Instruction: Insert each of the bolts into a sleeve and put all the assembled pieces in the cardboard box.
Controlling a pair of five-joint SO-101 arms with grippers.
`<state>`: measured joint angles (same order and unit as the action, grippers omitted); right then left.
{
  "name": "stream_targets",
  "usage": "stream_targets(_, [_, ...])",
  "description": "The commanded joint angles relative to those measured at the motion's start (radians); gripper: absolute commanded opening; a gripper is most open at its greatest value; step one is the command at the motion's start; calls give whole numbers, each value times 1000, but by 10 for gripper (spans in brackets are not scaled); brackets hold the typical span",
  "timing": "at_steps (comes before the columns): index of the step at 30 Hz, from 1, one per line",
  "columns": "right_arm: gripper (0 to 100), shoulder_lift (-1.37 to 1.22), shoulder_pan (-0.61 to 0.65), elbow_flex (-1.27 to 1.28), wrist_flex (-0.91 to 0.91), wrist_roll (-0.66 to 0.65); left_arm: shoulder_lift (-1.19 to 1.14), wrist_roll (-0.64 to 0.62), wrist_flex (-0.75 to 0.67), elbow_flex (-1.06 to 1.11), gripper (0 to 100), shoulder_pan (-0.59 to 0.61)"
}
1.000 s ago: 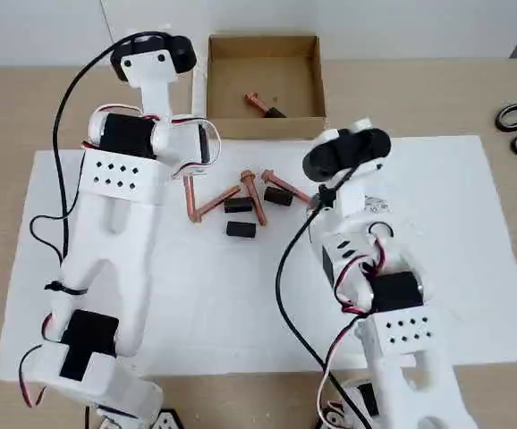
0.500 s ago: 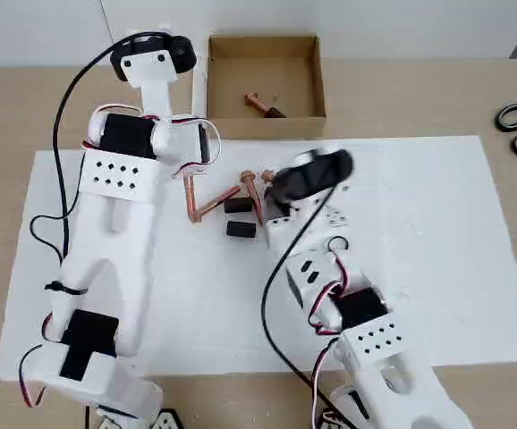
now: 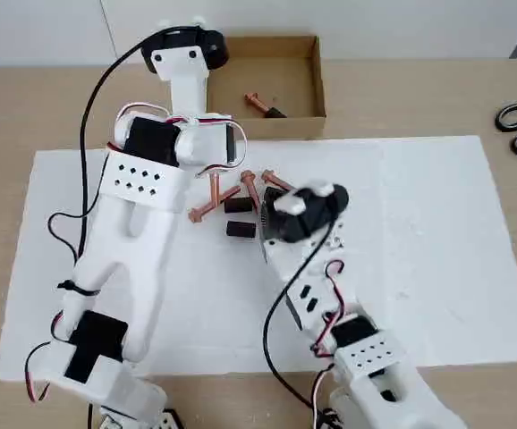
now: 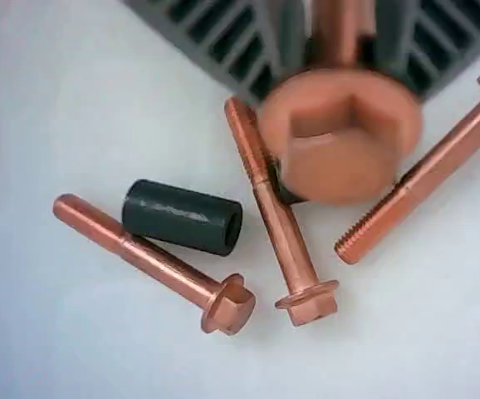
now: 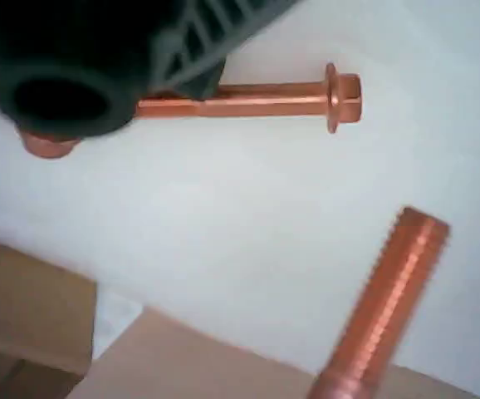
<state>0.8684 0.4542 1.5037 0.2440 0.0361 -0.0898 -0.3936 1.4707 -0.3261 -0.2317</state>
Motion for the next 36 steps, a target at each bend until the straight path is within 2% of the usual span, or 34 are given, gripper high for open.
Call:
stream_targets(1, [5,30,5,25,96,-14,17,-8,-25,-50,6,-8])
stream_targets(11, [5,21,5,32,97,-9,153,0,-126,-197,6,-12])
stream_targets(15, [5,21,5,35,97,-9,307,0,-86,-232,6,-32])
stream_targets(20, [5,21,5,44,97,-9,499,-3,29,-229,6,-25])
stream_targets(23, [5,21,7,44,97,-9,571,-6,37,-163,6,-26])
stream_targets(29, [5,27,13,44,105,-6,692,-46,-170,185,6,-29])
stream_targets(36, [6,28,65,46,139,-6,879,-44,-600,676,6,-32])
